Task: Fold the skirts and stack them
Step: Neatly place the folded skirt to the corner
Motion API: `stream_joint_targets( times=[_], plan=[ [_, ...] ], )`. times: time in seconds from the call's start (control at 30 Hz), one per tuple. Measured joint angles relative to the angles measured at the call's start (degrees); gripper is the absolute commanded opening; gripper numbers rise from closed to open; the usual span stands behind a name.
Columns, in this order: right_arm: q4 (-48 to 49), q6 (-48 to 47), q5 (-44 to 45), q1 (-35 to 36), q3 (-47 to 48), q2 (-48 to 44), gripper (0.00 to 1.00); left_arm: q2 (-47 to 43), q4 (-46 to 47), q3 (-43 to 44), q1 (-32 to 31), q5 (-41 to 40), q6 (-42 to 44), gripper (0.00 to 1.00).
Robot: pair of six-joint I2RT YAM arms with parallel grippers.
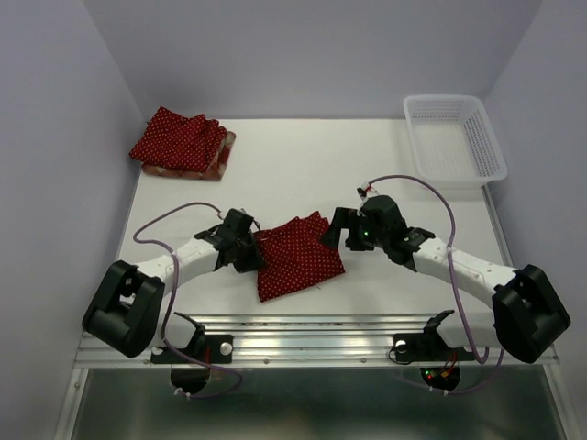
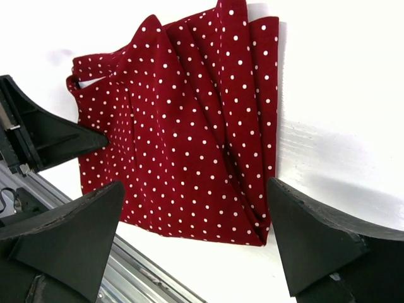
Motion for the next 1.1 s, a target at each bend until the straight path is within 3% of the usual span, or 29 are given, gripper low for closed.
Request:
stream_joint_targets(
  times=[0.2, 0.43, 0.9, 1.1],
  plan=[
    [-1.9, -1.6, 4.2, -0.1, 0.0, -1.7, 1.00, 1.9, -6.1, 7.3, -0.4, -6.0, 2.6, 0.00],
    [-5.6, -5.3, 14.4, -0.1, 0.6, -4.1, 1.00, 4.3, -8.9, 23.4, -0.4, -17.9, 12.4, 0.00],
    [-7.0, -9.8, 26.0, -0.4, 4.4, -2.4, 1.00, 30.0, -12.2, 51.9, 3.4, -35.0, 38.2, 0.00],
    [-7.3, -11.0, 28.1, -0.6, 4.8, 1.0, 1.00, 32.1, -11.1, 55.8, 8.1, -36.0, 48.1, 0.00]
  ],
)
